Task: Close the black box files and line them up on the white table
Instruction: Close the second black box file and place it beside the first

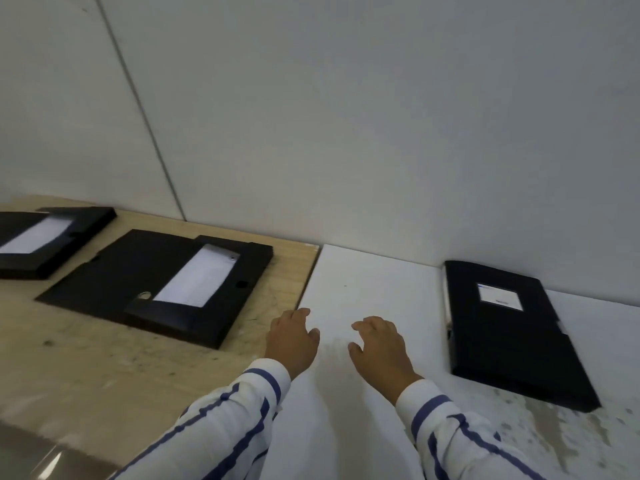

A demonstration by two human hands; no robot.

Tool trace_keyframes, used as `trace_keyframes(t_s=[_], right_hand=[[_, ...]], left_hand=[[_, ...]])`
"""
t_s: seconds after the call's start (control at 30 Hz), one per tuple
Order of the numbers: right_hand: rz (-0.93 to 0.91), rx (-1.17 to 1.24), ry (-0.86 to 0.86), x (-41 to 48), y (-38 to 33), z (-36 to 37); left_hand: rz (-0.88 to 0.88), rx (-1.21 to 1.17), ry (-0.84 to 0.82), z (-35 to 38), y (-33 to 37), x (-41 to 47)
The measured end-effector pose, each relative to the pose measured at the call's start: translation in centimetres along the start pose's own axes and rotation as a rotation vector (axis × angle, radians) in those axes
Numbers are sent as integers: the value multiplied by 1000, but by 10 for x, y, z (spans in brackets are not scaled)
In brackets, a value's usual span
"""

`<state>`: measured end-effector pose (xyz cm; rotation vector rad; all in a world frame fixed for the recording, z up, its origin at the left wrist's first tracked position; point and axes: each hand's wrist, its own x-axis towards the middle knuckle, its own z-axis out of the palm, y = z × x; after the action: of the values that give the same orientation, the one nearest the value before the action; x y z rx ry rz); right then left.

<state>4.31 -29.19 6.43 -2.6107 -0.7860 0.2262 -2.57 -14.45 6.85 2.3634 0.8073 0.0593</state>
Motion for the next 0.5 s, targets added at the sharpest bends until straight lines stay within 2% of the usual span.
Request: trace_keyframes(t_s=[0.27, 0.5], right_hand=[[-97, 39, 13, -15, -131, 53], [-191, 51, -33, -8, -213, 88]], left_hand=[[-57, 40, 66, -93, -126, -26], [-167, -3, 128, -144, -203, -35]])
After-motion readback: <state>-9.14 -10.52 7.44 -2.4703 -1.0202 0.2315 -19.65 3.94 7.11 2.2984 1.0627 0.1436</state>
